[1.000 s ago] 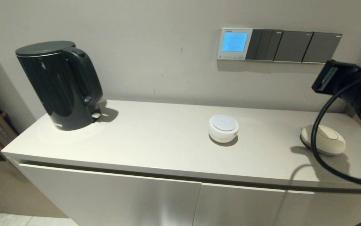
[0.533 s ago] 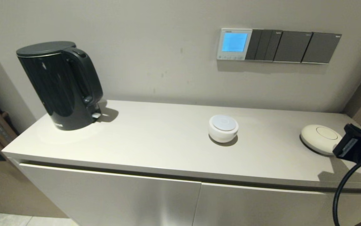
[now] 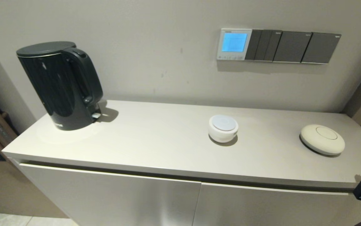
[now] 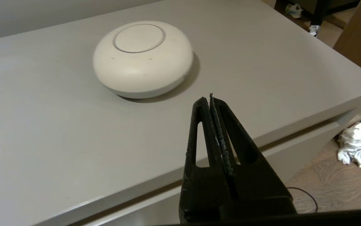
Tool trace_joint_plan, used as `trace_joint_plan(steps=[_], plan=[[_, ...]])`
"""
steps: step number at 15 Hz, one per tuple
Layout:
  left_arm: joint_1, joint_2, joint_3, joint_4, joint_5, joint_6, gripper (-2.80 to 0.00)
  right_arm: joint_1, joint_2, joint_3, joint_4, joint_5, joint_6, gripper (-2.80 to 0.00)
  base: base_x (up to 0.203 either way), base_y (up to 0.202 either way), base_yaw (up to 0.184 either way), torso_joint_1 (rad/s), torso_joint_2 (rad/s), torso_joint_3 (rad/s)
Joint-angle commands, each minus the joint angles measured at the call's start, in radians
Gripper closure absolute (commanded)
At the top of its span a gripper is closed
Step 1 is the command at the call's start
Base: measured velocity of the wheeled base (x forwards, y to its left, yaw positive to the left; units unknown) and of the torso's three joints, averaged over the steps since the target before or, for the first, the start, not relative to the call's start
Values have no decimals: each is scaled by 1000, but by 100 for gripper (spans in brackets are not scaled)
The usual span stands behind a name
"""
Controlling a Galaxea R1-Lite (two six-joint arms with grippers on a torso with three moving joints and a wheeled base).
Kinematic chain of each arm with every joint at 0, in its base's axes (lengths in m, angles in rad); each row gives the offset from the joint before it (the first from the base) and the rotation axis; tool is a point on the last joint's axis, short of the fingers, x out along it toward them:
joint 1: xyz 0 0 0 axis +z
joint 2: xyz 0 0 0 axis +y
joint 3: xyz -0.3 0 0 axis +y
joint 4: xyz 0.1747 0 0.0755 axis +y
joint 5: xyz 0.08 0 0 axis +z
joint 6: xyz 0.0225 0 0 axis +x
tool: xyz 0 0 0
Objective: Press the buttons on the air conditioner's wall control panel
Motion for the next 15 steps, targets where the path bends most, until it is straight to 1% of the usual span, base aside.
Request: trace_joint_plan(steps=[1,3,4,5,8,10,12,13,15], plan=[[0,0,0,0,0,0,0,-91,-80,27,4,70,6,0,0,0,0,0,0,0],[0,0,0,0,0,0,0,-187,-140,37,57,171,8,0,0,0,0,0,0,0],[0,0,0,0,0,0,0,-212,-178,46,97,204,11,0,0,0,0,0,0,0],[1,0,0,0,0,0,0,-220,-219,54,130,220,16,0,0,0,0,0,0,0],[1,0,0,0,0,0,0,-214,-378,65,255,251,29,0,0,0,0,0,0,0],[0,0,0,0,0,0,0,-192,-496,65,382,262,32,0,0,0,0,0,0,0],[0,0,0,0,0,0,0,-154,-587,65,526,263,40,0,0,0,0,0,0,0],[0,0,0,0,0,0,0,-127,-608,64,577,258,54,0,0,0,0,0,0,0],[0,0,0,0,2,0,0,-123,-621,61,588,245,64,0,0,0,0,0,0,0]])
